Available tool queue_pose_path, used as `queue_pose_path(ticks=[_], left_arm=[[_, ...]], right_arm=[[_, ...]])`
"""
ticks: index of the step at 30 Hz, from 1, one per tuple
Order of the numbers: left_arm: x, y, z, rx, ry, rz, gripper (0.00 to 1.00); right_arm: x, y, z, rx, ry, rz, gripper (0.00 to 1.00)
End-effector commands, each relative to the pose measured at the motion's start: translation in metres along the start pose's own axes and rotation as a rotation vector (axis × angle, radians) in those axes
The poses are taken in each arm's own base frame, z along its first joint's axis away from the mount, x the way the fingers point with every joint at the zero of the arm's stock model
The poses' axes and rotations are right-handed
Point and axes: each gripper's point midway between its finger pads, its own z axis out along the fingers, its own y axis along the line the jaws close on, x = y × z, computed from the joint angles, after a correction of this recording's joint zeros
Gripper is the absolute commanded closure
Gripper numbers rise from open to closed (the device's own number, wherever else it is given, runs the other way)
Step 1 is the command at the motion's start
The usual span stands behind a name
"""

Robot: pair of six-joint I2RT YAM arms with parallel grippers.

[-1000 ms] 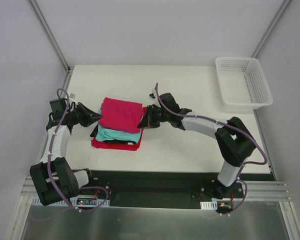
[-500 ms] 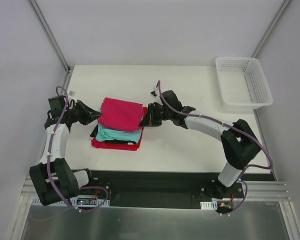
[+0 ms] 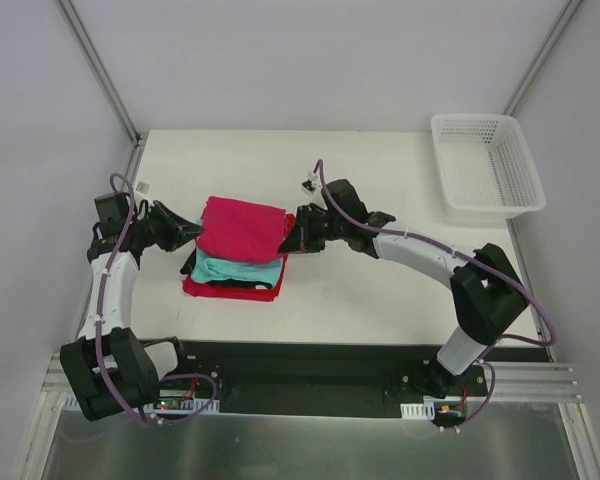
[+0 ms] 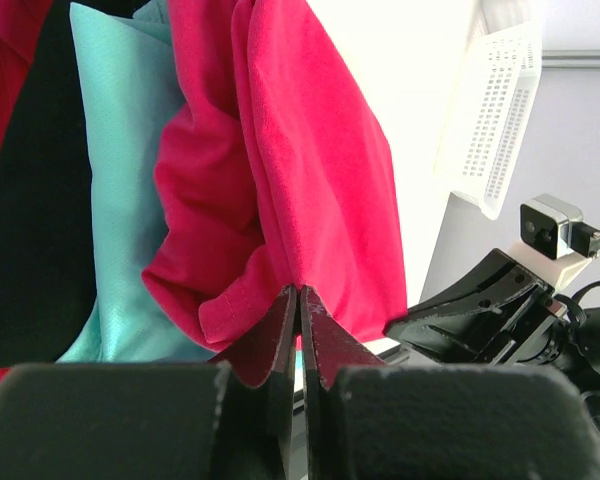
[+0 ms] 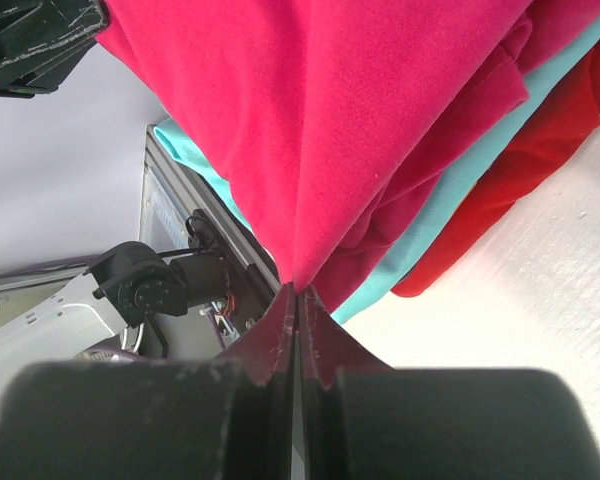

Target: Fold and stack the t-shirts

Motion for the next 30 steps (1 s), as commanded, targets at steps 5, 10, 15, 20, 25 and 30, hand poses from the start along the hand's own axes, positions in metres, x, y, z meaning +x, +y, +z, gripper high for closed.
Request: queue_pose_path(ticks=[5, 10, 15, 20, 25, 30], left_arm=[[0.006, -0.014, -0.011, 0.035, 0.002, 0.032, 1.00], [0.010, -0.010, -0.013, 0.029, 0.002, 0.028, 1.00], [0.013, -0.006, -0.018, 0.020, -0.004, 0.030, 1.00], [0.017, -0.001, -0.020, 0.013, -0.007, 0.026, 1.00], [0.019, 0.003, -0.024, 0.005, -0.014, 0.024, 1.00], [0.019, 0.006, -0.027, 0.000, -0.018, 0.020, 1.00]], right_arm=[[-0.002, 0.033, -0.015, -0.055, -0.030, -0.058, 1.00], [0.003, 0.034, -0.017, -0.052, -0.032, -0.062, 1.00], [0.008, 0.033, -0.021, -0.045, -0.035, -0.061, 1.00], [0.013, 0.028, -0.023, -0.036, -0.034, -0.064, 1.00], [0.019, 0.023, -0.023, -0.025, -0.027, -0.061, 1.00], [0.023, 0.019, -0.021, -0.018, -0.016, -0.058, 1.00]])
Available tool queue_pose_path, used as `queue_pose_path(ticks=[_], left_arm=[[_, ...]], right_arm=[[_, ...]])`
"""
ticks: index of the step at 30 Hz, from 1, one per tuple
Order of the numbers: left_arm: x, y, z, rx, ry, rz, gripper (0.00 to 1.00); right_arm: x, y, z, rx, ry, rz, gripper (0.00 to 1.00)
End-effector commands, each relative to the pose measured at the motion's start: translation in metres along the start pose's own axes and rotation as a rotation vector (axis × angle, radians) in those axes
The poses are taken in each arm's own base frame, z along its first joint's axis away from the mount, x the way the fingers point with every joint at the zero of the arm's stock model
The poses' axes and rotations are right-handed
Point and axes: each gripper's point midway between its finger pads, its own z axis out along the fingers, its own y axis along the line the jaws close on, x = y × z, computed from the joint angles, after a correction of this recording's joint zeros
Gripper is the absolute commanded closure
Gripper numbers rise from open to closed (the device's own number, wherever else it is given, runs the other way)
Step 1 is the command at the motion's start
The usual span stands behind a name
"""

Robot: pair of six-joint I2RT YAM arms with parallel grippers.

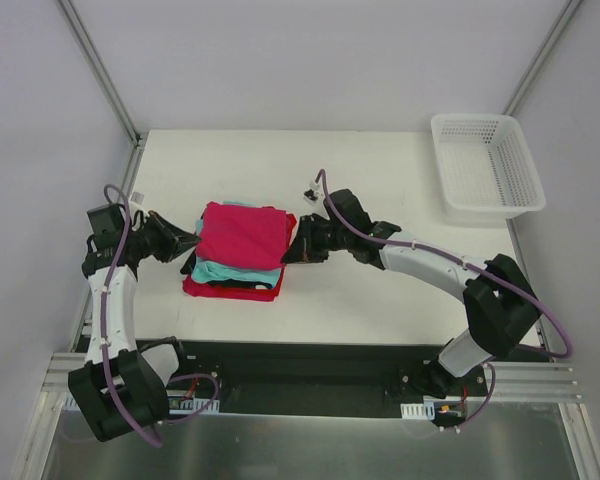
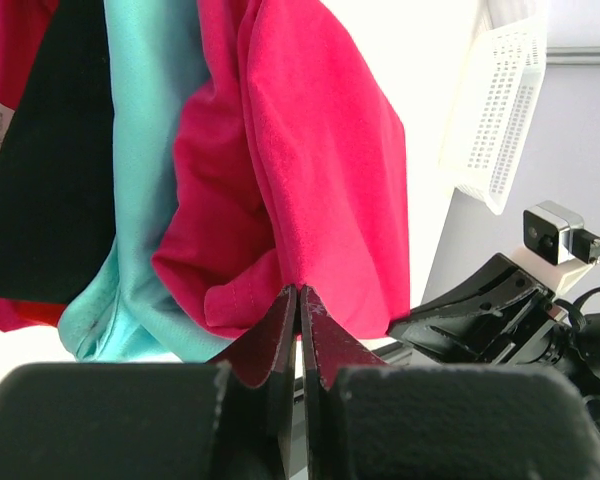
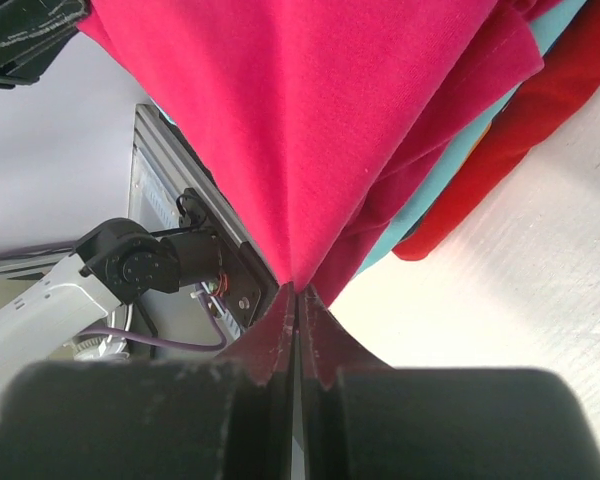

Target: Fold and stack the t-shirts

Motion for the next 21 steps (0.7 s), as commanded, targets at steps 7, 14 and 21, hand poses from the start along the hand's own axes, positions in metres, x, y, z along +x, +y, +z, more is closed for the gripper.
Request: queue_pose_path(ticks=[7, 14, 21], left_arm=[[0.004, 0.018, -0.001, -0.035, 0.002, 0.003, 0.87], [-0.002, 0.042, 0.013, -0.097, 0.004, -0.033, 0.21], [-0.017, 0.059, 0.028, -0.148, 0.003, -0.062, 0.01]], right_arm=[[0.005, 0.001, 0.005, 0.003, 0.011, -0.020, 0.87], [0.005, -0.024, 0.030, 0.045, 0.058, -0.026, 0.82], [-0.020, -0.051, 0.027, 0.091, 0.051, -0.008, 0.36]])
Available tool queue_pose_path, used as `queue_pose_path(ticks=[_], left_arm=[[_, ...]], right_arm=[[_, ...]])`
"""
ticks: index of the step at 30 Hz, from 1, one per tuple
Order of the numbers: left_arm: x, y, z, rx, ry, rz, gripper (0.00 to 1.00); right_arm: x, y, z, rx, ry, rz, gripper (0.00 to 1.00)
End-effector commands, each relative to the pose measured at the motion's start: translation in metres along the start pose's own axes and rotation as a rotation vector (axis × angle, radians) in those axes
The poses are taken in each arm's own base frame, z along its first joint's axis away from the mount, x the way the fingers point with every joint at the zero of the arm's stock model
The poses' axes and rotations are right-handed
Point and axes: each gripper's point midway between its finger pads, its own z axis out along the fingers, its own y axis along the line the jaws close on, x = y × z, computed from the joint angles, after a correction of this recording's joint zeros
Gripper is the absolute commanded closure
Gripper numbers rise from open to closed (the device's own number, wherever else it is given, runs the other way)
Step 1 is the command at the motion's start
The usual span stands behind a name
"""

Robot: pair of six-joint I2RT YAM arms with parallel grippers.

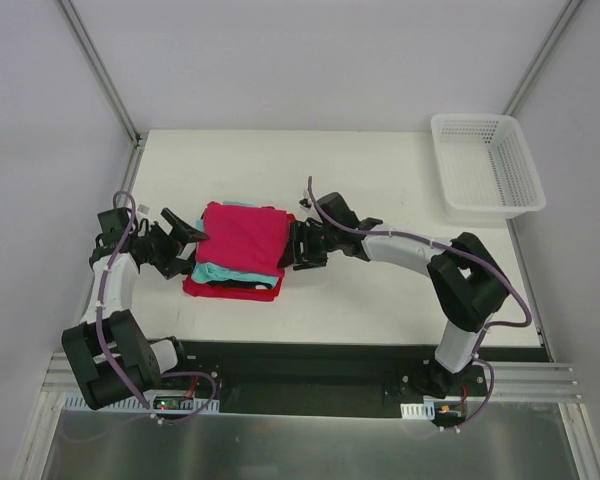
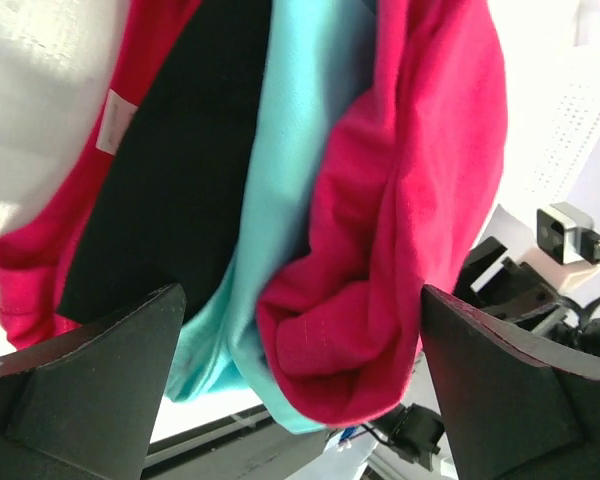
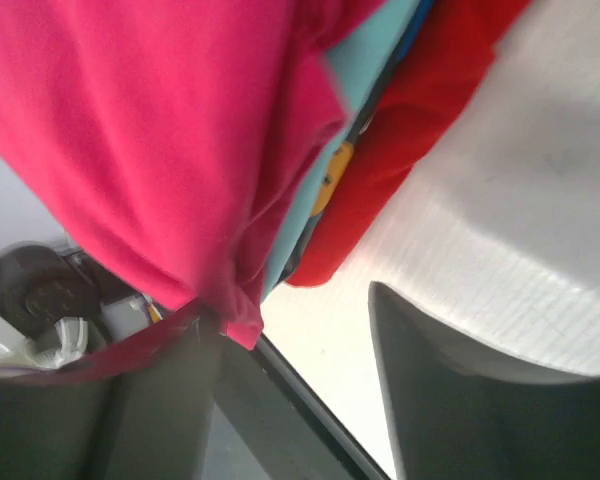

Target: Fold and stack the t-shirts

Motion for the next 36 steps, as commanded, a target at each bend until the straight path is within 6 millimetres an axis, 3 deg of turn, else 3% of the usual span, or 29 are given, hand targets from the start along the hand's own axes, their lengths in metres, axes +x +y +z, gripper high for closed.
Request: queue_pose_path(ticks=[1, 5, 9, 11, 15, 20, 22, 25, 26, 34, 36], left_arm=[[-0.021, 0.004, 0.004, -0.022, -0.047, 0.019, 0.01], [-0.035, -0.008, 0.001, -0.009, -0.073, 0.047, 0.01], [-0.057, -0.039, -0.017, 0.011, -0.136, 0.120, 0.01], [-0.062, -0.052, -0.028, 0.012, -0.153, 0.146, 0.01], [-0.073, -0.101, -0.057, 0.094, -0.202, 0.206, 0.01], [-0.049, -0.149, -0.061, 0.335, -0.043, 0.152, 0.01], [-0.021, -0.156, -0.050, 0.420, 0.088, 0.137, 0.01], [0.004, -0.150, -0.025, 0.438, 0.187, 0.110, 0.01], [0.011, -0.139, -0.014, 0.423, 0.223, 0.070, 0.01], [0.027, -0.122, 0.012, 0.499, 0.311, -0.003, 0.01], [0.036, -0.101, 0.022, 0.460, 0.318, -0.047, 0.01]], right_arm=[[-0.041, -0.001, -0.019, 0.000, -0.065, -0.035, 0.04], [-0.054, -0.009, -0.043, 0.064, -0.069, -0.059, 0.04], [-0.071, -0.004, -0.069, 0.083, -0.110, -0.083, 0.04], [-0.082, 0.010, -0.087, 0.065, -0.151, -0.102, 0.04], [-0.092, 0.043, -0.111, 0.003, -0.190, -0.148, 0.04], [-0.096, 0.059, -0.121, -0.044, -0.221, -0.172, 0.04], [-0.091, 0.057, -0.117, -0.061, -0.215, -0.154, 0.04], [-0.088, 0.056, -0.108, -0.077, -0.200, -0.139, 0.04], [-0.087, 0.056, -0.106, -0.079, -0.201, -0.138, 0.04], [-0.080, 0.051, -0.103, -0.064, -0.186, -0.140, 0.04], [-0.079, 0.049, -0.103, -0.062, -0.186, -0.140, 0.04]])
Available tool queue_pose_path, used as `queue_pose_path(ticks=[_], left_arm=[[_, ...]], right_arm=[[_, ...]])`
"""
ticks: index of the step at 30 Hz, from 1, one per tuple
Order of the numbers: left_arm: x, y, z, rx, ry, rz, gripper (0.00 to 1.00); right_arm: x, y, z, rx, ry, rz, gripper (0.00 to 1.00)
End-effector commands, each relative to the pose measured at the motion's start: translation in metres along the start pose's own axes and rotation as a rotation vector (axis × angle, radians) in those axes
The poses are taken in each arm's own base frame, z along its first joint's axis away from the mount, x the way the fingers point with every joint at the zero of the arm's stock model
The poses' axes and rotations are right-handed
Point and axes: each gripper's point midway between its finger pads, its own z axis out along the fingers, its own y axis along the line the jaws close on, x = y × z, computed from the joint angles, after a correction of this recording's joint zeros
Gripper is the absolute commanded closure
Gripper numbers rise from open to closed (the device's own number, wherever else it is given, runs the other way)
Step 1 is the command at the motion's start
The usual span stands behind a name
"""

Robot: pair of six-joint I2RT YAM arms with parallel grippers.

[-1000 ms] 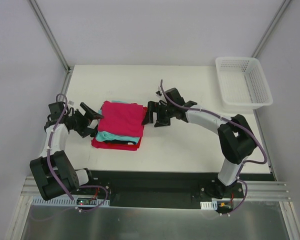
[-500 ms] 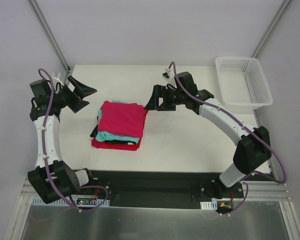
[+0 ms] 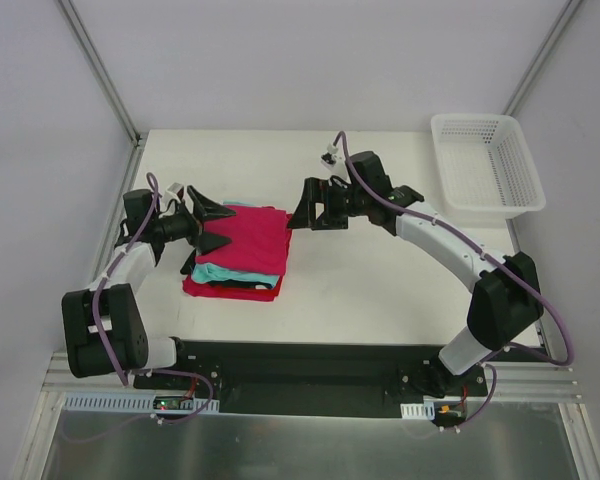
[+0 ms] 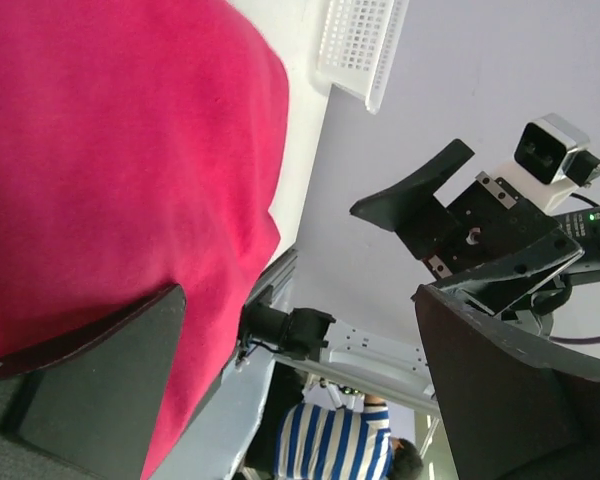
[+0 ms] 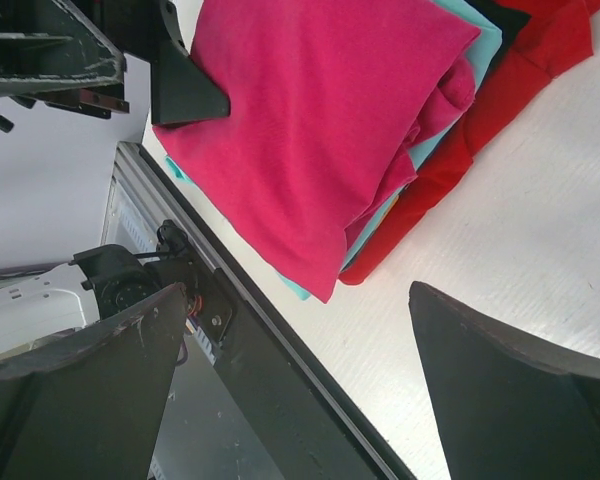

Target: Fold and stack the t-shirts

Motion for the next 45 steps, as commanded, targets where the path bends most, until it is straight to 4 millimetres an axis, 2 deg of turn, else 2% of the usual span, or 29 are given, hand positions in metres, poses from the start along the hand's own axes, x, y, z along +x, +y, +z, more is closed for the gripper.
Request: queue_pose_path(ticks=[1, 2, 4, 5, 8, 10, 13, 14, 16, 17, 20, 26, 30, 31, 33, 34, 36, 38, 39, 40, 43, 45], left_arm=[[0.008, 0.009, 0.002, 0.049, 0.013, 0.022, 0.01], [0.012, 0.033, 0.004, 0.015, -0.004, -0.019, 0.01], [0.016, 0.054, 0.005, -0.004, -0.020, -0.048, 0.01], [0.021, 0.074, 0.006, -0.023, -0.024, -0.082, 0.01], [0.019, 0.100, 0.003, -0.058, -0.047, -0.120, 0.01], [0.016, 0.104, 0.001, -0.065, -0.056, -0.123, 0.01], [0.012, 0.097, 0.000, -0.068, -0.062, -0.103, 0.01], [0.003, 0.084, -0.001, -0.060, -0.076, -0.061, 0.01], [0.000, 0.073, -0.004, -0.072, -0.078, -0.041, 0.01], [-0.009, 0.058, -0.004, -0.058, -0.086, -0.008, 0.01], [-0.017, 0.028, -0.007, -0.019, -0.079, 0.030, 0.01], [-0.026, -0.008, -0.011, 0.030, -0.069, 0.075, 0.01], [-0.031, -0.021, -0.012, 0.045, -0.069, 0.092, 0.01], [-0.034, -0.022, -0.011, 0.045, -0.067, 0.088, 0.01], [-0.040, -0.030, -0.011, 0.055, -0.067, 0.110, 0.01], [-0.046, -0.028, -0.008, 0.050, -0.062, 0.097, 0.01], [-0.055, -0.036, -0.006, 0.059, -0.059, 0.115, 0.01], [-0.067, -0.035, -0.001, 0.054, -0.056, 0.104, 0.01], [-0.070, -0.035, 0.001, 0.056, -0.052, 0.110, 0.01], [-0.073, -0.029, 0.005, 0.056, -0.032, 0.083, 0.01], [-0.076, -0.033, 0.016, 0.144, 0.040, 0.072, 0.01], [-0.078, -0.030, 0.020, 0.170, 0.049, 0.049, 0.01]], right_arm=[[-0.002, 0.007, -0.004, -0.022, -0.019, -0.011, 0.04], [-0.002, 0.007, -0.006, -0.021, -0.021, -0.016, 0.04], [-0.001, 0.006, -0.007, -0.015, -0.019, -0.014, 0.04], [-0.002, 0.006, -0.008, -0.014, -0.019, -0.014, 0.04], [-0.002, 0.004, -0.012, -0.006, -0.019, -0.022, 0.04], [-0.003, 0.003, -0.015, -0.005, -0.023, -0.024, 0.04], [-0.003, 0.004, -0.016, -0.010, -0.022, -0.024, 0.04], [-0.004, 0.005, -0.017, -0.012, -0.025, -0.025, 0.04], [-0.005, 0.007, -0.016, -0.019, -0.023, -0.026, 0.04], [-0.006, 0.008, -0.017, -0.022, -0.024, -0.026, 0.04], [-0.008, 0.012, -0.019, -0.035, -0.030, -0.030, 0.04], [-0.014, 0.030, -0.022, -0.083, -0.046, -0.033, 0.04], [-0.010, 0.054, -0.018, -0.171, -0.054, -0.034, 0.04], [-0.015, 0.064, -0.017, -0.211, -0.082, -0.054, 0.04], [-0.010, 0.080, -0.012, -0.276, -0.073, -0.054, 0.04], [-0.015, 0.090, -0.009, -0.318, -0.096, -0.074, 0.04], [-0.014, 0.110, -0.003, -0.387, -0.098, -0.101, 0.04], [-0.007, 0.121, 0.008, -0.442, -0.064, -0.083, 0.04], [-0.013, 0.134, 0.008, -0.515, -0.094, -0.113, 0.04], [-0.010, 0.138, 0.011, -0.547, -0.076, -0.070, 0.04], [-0.007, 0.144, 0.021, -0.613, -0.069, -0.067, 0.03], [-0.005, 0.139, 0.032, -0.620, -0.050, -0.039, 0.11]])
